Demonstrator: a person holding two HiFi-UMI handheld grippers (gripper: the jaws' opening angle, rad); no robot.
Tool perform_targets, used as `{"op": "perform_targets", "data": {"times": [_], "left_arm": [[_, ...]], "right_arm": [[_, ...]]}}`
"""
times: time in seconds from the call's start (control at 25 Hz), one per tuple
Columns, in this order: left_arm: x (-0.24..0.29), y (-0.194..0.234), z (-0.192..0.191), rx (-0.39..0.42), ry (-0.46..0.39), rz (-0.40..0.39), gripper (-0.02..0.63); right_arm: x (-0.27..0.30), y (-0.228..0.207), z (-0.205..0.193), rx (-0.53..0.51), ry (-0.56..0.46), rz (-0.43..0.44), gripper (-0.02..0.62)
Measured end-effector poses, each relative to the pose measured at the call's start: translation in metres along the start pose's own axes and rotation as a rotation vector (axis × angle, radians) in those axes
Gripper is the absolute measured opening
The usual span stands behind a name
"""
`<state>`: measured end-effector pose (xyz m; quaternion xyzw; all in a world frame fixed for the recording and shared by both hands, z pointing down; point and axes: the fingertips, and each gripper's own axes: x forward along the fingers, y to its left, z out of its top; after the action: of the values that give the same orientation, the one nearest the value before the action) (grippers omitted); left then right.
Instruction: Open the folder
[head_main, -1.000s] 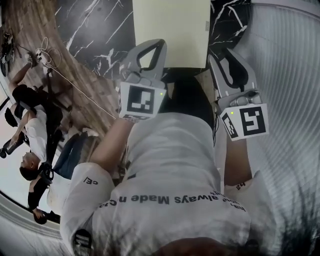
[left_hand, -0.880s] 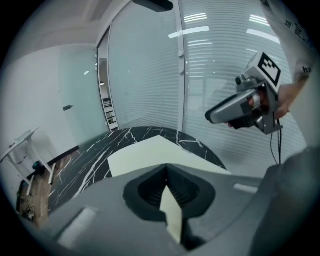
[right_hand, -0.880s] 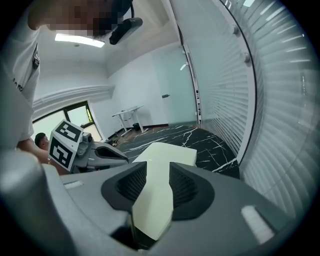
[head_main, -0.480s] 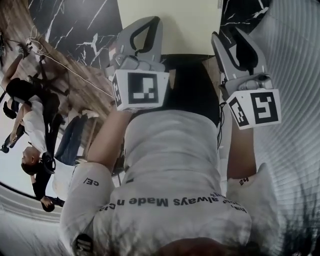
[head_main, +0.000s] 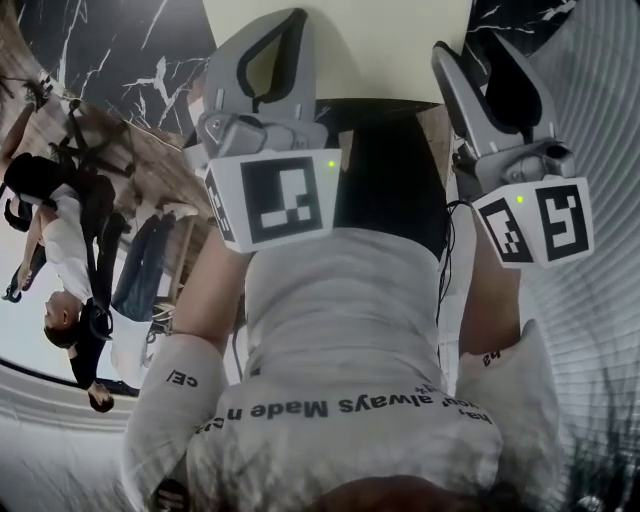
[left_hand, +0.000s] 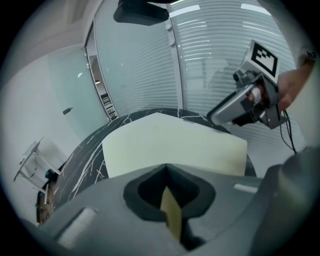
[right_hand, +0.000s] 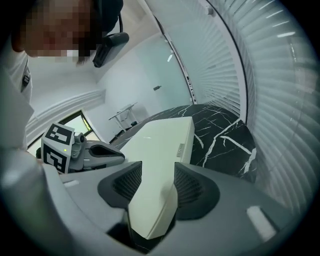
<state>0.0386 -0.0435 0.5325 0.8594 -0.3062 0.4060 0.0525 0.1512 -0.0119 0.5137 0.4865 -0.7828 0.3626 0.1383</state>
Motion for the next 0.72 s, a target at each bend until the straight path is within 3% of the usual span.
{"op": "perform_targets", "data": {"times": [0.32, 0.72], "left_arm": [[0.009, -0.003, -0.006, 0.072, 0.033, 0.027, 0.000], [0.010, -0.003, -0.009, 0.065, 0.030, 0.031, 0.000]], "right_arm": [[0.002, -0.006, -0.015, 0.096, -0.006, 0.019, 0.204], [0.008, -0.005, -0.018, 0.141, -0.018, 0.020, 0.210]]}}
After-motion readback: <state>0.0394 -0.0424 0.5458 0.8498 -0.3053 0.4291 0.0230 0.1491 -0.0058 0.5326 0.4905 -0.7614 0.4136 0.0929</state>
